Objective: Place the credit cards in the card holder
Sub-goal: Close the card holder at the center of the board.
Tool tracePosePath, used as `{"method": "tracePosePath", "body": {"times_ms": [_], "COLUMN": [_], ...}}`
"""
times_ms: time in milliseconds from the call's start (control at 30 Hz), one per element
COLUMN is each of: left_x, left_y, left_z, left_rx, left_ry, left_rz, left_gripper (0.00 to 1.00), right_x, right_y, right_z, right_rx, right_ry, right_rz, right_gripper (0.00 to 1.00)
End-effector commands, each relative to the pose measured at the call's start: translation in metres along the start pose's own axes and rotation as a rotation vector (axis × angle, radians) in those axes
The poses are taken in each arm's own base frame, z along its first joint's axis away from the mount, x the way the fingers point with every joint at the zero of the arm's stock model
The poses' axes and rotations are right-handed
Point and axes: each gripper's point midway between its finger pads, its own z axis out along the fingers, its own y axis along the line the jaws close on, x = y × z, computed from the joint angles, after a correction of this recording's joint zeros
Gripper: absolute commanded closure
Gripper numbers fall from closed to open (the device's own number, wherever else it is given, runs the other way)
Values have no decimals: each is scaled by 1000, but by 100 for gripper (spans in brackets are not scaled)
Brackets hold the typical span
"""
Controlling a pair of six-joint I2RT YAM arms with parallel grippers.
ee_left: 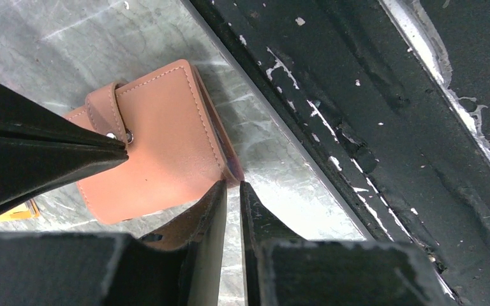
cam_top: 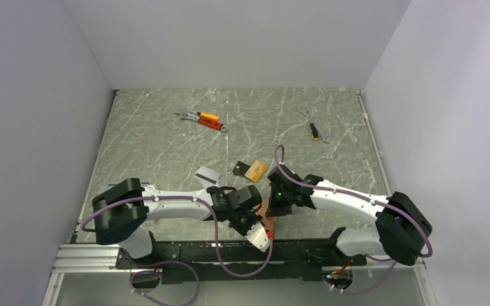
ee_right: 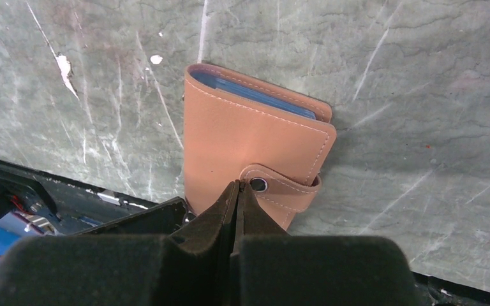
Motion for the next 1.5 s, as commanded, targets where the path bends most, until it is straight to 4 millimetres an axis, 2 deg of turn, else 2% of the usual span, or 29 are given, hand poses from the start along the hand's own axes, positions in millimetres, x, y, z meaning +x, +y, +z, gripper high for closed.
{"method": "tracePosePath", "body": {"times_ms": [0, 300, 700, 1000, 1100, 1233, 1333, 1467], "left_x": [-13, -14, -14, -14, -15, -16, -16, -17], "left_y": [8, 8, 7, 6, 6, 7, 6, 5], "left_z": [-2, 0, 1, 2, 1, 0, 1, 2], "left_rx": [-12, -8, -3, 2, 0, -7, 2, 10], "left_ry": [-33, -32, -33, -31, -34, -39, -35, -36], "left_rz": [19, 17, 15, 13, 17, 21, 29, 39], "left_gripper": [81, 81, 81, 82, 82, 82, 82, 82], "right_x": [0, 6, 7, -9, -13, -13, -9, -7], "right_y": [3, -4, 5, 11, 7, -6, -11, -13], "right_z": [1, 3, 6, -19, -26, -31, -32, -30], "right_rx": [-25, -24, -77, -58, 21, 109, 146, 173], "right_ry": [0, 9, 10, -47, -38, -27, -1, 19], "right_rz": [11, 31, 45, 9, -16, -19, -20, -30], "right_gripper": [100, 100, 100, 100, 74, 58, 51, 53]}}
